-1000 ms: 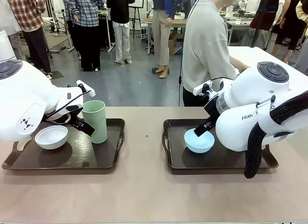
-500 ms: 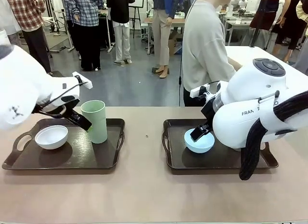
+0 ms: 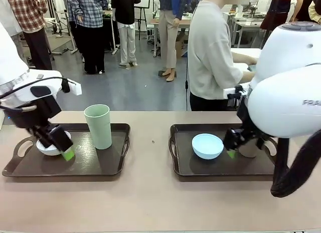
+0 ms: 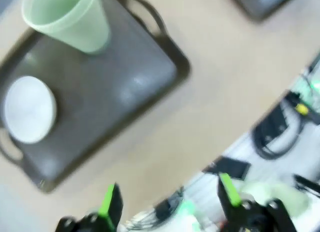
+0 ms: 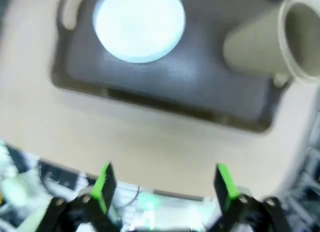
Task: Set up a tray with a mat and arrange the tableware.
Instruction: Pick up the Picnic Bowl and Reusable plastic cup from the Handle tray in front of the human's position and hold them in the air.
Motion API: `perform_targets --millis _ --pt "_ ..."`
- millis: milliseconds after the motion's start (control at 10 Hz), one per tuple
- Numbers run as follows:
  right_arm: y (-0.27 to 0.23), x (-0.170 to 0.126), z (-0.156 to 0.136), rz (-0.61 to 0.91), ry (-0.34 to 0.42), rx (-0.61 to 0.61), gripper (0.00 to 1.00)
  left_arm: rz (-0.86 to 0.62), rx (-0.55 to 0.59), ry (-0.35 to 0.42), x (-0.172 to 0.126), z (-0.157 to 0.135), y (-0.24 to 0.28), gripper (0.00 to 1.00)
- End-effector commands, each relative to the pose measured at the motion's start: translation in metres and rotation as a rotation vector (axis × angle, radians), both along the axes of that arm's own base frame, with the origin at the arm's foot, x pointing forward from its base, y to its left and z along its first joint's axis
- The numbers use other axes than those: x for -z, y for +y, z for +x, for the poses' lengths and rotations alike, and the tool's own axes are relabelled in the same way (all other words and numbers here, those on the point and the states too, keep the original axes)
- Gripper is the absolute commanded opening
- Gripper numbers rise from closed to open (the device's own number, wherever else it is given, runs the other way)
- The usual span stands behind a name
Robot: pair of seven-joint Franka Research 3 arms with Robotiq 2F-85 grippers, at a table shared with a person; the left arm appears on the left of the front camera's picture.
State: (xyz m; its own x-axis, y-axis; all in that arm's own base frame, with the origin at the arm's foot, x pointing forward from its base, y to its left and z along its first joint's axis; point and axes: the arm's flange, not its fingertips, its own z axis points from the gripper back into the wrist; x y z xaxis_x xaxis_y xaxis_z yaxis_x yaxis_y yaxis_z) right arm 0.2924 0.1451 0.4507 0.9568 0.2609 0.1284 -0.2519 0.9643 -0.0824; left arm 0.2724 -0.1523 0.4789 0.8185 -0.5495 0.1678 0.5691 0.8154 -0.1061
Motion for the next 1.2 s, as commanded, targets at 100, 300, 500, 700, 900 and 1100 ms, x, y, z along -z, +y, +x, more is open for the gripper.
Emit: perform_targets --millis 100,300,500,700,900,1100 --pt "-0.052 0.077 -0.114 -0.057 -0.023 0.015 1.0 0.005 -0.1 0.069 0.023 -0.018 0.008 1.0" --pt "-0.006 -0.009 -0.016 -0.02 0.037 0.028 1.0 -0.009 -0.002 0.057 0.001 -0.009 0.0 1.0" --pt "-0.004 -0.01 -0.001 0.087 0.094 -0.006 1.0 -0.003 -0.019 0.071 0.003 -0.009 0.002 1.0" --pt "-0.065 -0.04 0.007 0.32 0.105 0.052 1.0 -0.138 -0.021 0.089 -0.014 0.002 0.047 1.0" --pt "-0.132 -0.048 0.001 0.572 0.065 0.081 1.0 -0.371 -0.081 0.102 -0.015 0.007 0.11 1.0" --pt "-0.184 -0.047 -0.006 0.747 0.042 0.128 1.0 -0.528 -0.146 0.134 -0.002 0.006 0.16 1.0"
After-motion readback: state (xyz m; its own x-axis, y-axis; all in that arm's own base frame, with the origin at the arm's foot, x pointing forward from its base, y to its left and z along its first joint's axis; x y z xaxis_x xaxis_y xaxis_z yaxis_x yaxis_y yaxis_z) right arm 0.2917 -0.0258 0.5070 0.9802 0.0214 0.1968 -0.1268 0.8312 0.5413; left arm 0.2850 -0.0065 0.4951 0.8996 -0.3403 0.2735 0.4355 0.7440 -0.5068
